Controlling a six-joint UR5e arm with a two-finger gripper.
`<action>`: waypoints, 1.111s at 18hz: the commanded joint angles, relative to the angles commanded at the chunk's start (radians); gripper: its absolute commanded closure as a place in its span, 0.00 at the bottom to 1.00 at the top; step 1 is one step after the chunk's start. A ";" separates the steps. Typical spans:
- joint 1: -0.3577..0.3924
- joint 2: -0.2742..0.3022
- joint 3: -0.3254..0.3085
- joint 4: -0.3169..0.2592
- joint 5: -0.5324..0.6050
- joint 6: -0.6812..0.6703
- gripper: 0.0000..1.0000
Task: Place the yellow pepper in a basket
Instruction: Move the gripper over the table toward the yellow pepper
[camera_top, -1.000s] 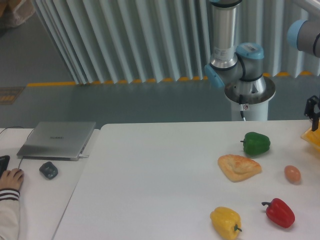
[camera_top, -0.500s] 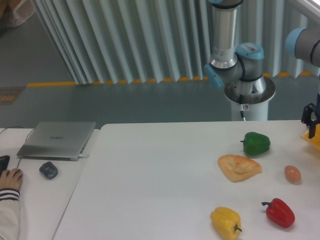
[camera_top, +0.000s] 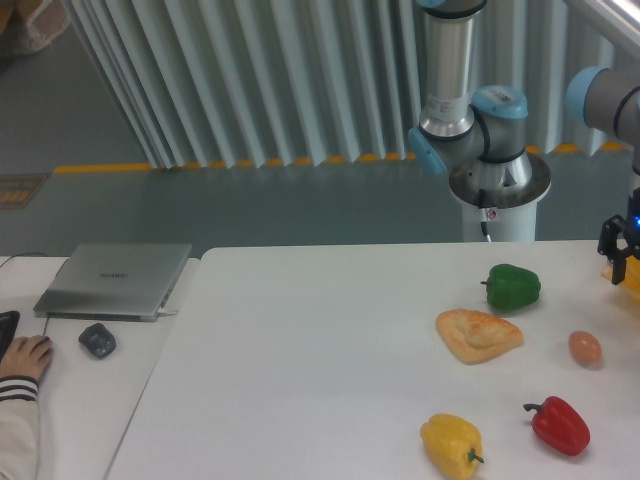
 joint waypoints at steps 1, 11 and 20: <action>-0.015 -0.005 -0.002 0.023 0.000 -0.038 0.00; -0.156 -0.089 0.074 0.101 0.031 -0.501 0.00; -0.304 -0.126 0.064 0.175 0.123 -0.992 0.00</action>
